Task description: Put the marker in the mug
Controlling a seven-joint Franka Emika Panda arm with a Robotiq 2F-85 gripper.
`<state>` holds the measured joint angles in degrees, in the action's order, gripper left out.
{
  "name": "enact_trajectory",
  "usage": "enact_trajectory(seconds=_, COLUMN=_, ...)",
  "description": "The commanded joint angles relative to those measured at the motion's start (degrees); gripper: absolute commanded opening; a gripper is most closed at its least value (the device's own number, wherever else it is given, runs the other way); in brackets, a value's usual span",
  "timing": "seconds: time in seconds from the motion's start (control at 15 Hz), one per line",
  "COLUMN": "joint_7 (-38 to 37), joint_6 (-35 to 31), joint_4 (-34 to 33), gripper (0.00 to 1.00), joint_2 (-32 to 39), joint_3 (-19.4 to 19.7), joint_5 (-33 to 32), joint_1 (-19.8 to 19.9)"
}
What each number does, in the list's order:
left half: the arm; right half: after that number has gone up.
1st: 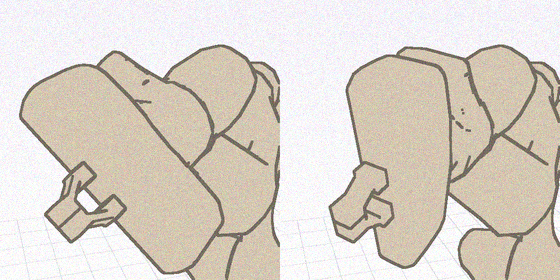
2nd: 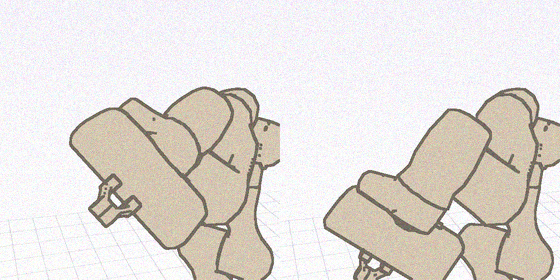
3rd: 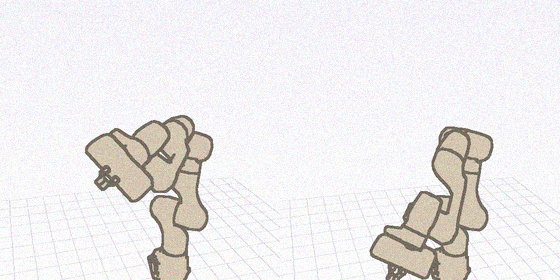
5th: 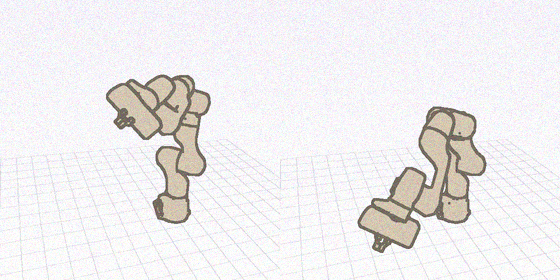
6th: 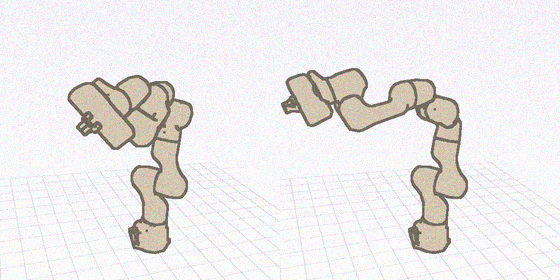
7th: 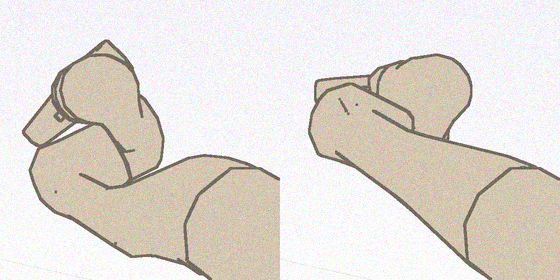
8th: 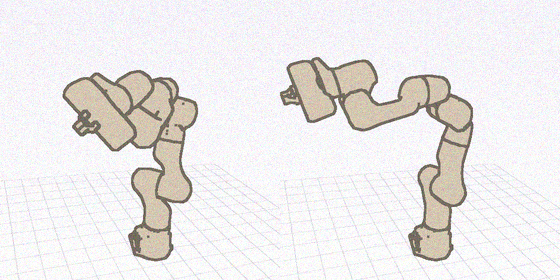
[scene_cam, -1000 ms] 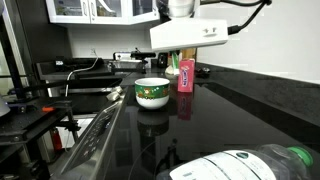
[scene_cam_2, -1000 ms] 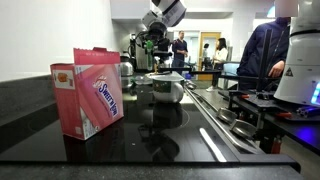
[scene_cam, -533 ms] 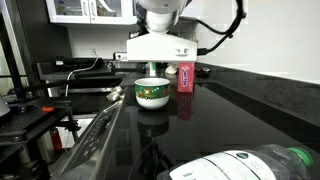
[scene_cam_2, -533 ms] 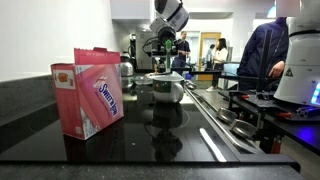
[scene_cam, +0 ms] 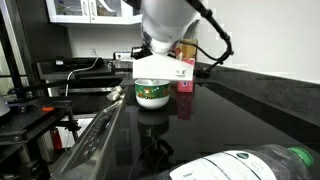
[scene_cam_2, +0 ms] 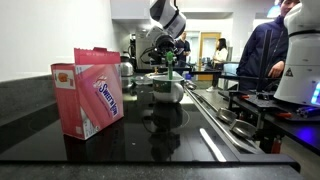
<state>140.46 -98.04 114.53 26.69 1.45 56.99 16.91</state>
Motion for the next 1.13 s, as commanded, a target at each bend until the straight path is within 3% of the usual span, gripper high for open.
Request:
enact_trajectory(seconds=0.0, joint_7=0.7, joint_6=0.1, joint_4=-2.3, gripper=0.05, joint_2=2.7, joint_3=1.4, joint_5=0.1, joint_1=-1.4)
enact_trajectory(seconds=0.13, joint_7=0.1, joint_6=-2.7, joint_4=-2.1, gripper=0.05, joint_2=2.8, joint_3=1.7, joint_5=0.0, joint_1=-2.0)
enact_trajectory(seconds=0.2, joint_7=0.5, joint_6=-4.4, joint_4=-1.7, gripper=0.44, joint_2=2.4, joint_3=1.8, joint_5=0.0, joint_1=-2.2)
enact_trajectory(seconds=0.27, joint_7=0.2, joint_6=-6.3, joint_4=-1.3, gripper=0.46, joint_2=1.7, joint_3=2.0, joint_5=-0.6, joint_1=-2.7)
enact_trajectory(seconds=0.53, joint_7=-3.9, joint_6=-13.9, joint_4=0.7, gripper=0.74, joint_2=-2.5, joint_3=2.6, joint_5=-3.9, joint_1=-5.7)
enact_trajectory(seconds=0.73, joint_7=-14.4, joint_6=-19.9, joint_4=3.1, gripper=0.96, joint_2=-7.6, joint_3=2.5, joint_5=-8.9, joint_1=-8.5)
enact_trajectory(seconds=1.07, joint_7=-34.9, joint_6=-24.9, joint_4=6.1, gripper=1.0, joint_2=-14.8, joint_3=1.5, joint_5=-20.0, joint_1=-11.5)
